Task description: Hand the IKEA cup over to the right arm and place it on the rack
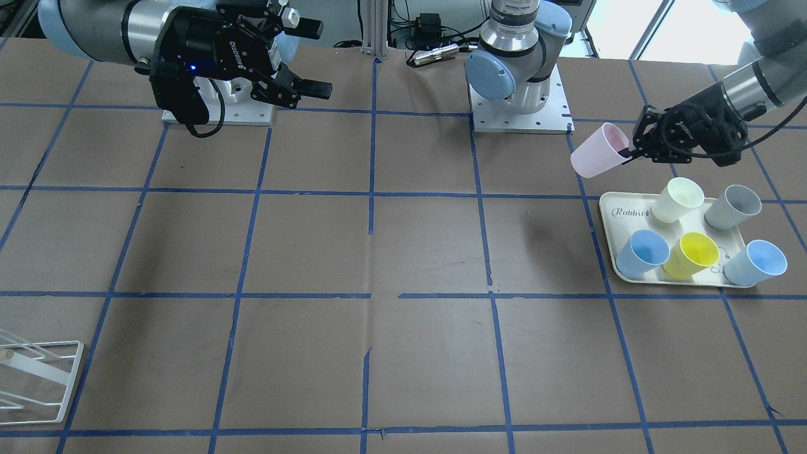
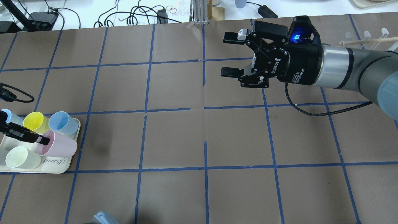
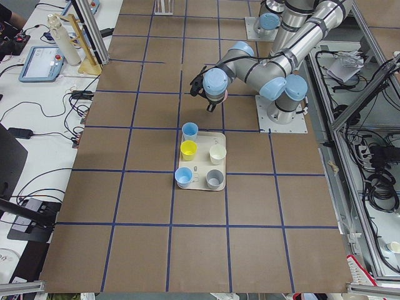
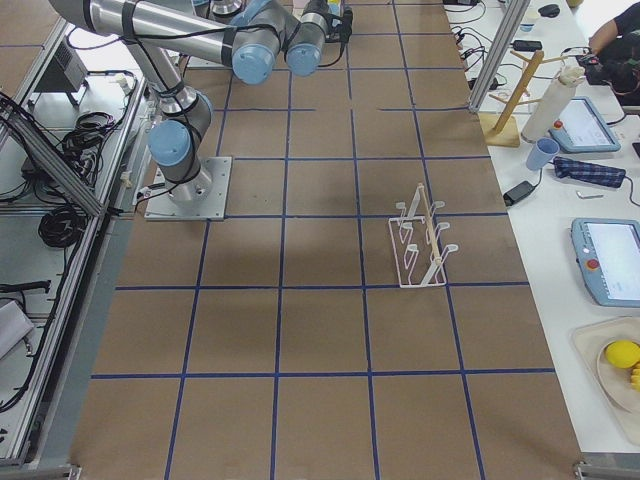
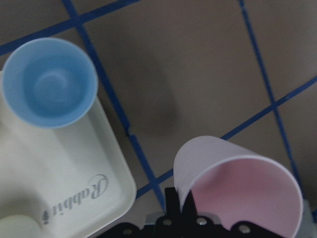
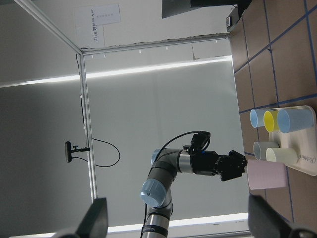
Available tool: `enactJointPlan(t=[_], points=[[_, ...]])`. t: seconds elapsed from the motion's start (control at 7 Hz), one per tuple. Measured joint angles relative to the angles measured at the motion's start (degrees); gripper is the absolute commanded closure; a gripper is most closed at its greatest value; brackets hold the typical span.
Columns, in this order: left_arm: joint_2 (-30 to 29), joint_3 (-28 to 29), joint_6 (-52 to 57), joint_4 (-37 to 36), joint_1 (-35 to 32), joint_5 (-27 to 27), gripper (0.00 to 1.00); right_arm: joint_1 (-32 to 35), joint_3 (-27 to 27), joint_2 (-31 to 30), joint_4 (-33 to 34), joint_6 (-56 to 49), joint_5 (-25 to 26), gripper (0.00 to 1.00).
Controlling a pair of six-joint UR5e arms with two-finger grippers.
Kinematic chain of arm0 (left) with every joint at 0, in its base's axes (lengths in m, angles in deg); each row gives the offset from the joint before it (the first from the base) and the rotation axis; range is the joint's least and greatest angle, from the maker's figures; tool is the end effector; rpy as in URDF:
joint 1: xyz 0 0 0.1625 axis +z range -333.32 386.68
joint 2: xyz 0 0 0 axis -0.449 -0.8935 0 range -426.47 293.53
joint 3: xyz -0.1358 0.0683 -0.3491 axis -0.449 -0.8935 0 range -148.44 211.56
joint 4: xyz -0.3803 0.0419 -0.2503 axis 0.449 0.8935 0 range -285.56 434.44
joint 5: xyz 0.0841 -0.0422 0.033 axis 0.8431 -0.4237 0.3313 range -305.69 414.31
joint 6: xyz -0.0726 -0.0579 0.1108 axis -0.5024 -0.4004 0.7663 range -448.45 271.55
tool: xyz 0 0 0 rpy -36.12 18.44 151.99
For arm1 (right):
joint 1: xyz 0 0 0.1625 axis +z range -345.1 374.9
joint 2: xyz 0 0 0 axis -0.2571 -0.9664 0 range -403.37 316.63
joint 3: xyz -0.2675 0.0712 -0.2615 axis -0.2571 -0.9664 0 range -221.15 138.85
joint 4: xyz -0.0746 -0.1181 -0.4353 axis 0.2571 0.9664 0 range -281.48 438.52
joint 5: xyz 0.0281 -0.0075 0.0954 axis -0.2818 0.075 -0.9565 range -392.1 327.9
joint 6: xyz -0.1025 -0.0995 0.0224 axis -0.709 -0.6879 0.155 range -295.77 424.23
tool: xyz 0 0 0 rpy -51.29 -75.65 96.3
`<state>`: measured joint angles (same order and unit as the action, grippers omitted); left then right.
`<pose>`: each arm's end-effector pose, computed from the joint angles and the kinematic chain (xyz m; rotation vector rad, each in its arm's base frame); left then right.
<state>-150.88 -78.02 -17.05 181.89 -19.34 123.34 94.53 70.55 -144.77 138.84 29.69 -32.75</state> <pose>0.1460 -0.4177 0.2685 -0.4640 -2.4490 0.0148 0.1955 -0.4754 0.3948 0.2205 1.5470 -0.0733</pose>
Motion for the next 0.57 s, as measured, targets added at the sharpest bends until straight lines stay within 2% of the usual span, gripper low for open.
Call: enactJointPlan(t=[0.29,0.57], points=[[0.3,0.5,-0.7,15.9,-4.1,-14.3,1.0,0.0,0.0,0.7,-0.2,0.1,-0.7,0.0],[0.1,0.3,-2.7,21.7,-15.3,-30.4,1.0,0.0,0.0,0.9,-0.3,0.4,-1.2,0.0]])
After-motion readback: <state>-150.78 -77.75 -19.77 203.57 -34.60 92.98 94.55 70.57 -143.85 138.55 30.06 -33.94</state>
